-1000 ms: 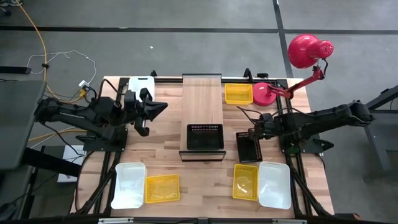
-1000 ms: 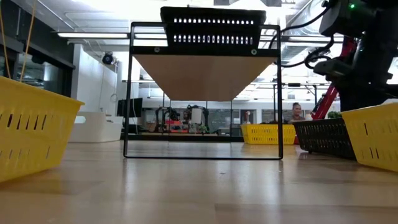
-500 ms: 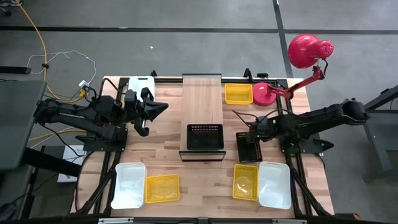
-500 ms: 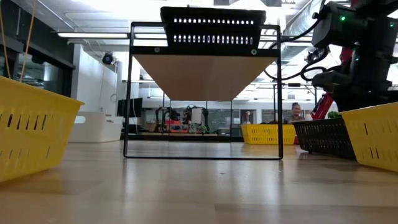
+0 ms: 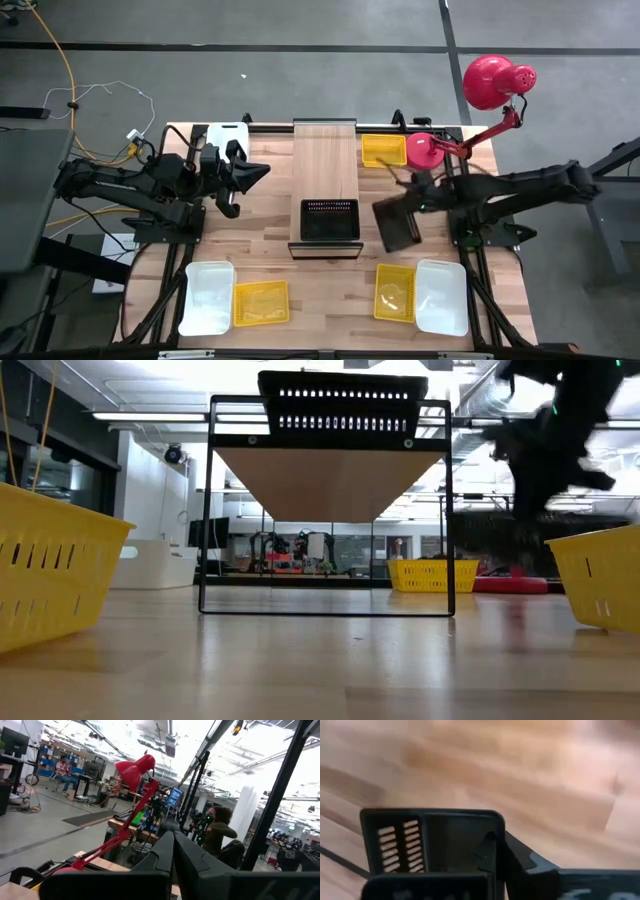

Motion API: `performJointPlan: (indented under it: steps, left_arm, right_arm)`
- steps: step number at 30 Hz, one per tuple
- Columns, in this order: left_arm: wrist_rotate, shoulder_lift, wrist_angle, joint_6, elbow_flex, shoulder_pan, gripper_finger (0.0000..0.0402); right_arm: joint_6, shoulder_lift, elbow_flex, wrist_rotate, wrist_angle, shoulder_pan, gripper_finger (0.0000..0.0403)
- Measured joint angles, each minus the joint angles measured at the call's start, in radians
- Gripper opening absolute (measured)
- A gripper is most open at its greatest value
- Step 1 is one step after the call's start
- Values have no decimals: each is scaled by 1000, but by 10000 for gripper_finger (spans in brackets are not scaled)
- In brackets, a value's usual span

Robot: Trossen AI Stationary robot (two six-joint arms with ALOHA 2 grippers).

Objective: Stack baskets on shelf by color
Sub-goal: Stack the black bin on top of the black bins on the shelf

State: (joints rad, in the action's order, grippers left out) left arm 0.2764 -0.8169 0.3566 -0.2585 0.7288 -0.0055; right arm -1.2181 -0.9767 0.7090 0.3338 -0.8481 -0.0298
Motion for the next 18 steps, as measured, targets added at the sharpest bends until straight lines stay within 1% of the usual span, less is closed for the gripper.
performJointPlan:
  steps: [5,7,9,13,16,18]
  left_arm:
    - [1,0,10,10,0,0,0]
    - [8,0,16,16,0,0,0]
    - [20,0,27,16,0,0,0]
    - [23,0,60,34,0,0,0]
    - [23,0,67,45,0,0,0]
    - [23,2,67,45,0,0,0]
  right_arm:
    - [224,3,260,121,-133,43,2]
    - [343,-14,368,142,-154,59,2]
    - [473,-43,478,136,-135,71,1]
    - [757,-152,705,60,-77,71,1]
    - [952,-266,896,-37,-72,61,1]
    - [1066,-346,1015,-128,-74,50,1]
